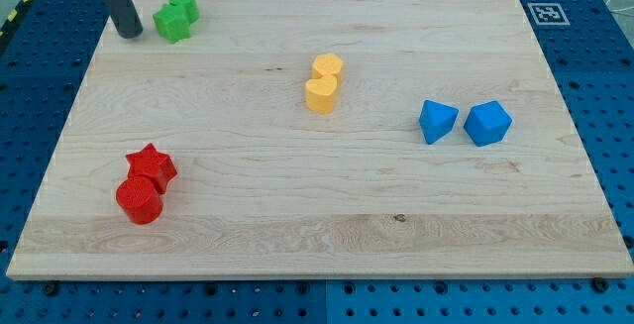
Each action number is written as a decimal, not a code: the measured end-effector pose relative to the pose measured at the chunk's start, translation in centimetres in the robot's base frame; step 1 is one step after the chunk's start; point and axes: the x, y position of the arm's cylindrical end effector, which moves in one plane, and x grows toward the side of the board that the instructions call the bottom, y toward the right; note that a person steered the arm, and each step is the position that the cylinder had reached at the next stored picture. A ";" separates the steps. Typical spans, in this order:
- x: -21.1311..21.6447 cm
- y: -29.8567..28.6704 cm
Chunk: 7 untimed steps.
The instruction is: Slide the green star towards the center
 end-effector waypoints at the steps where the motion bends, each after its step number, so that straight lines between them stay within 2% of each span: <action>1: -1.4 2.3; 2: -1.0 6.2; 4: 2.3 8.4; 5: 2.8 9.4; 7: 2.7 16.4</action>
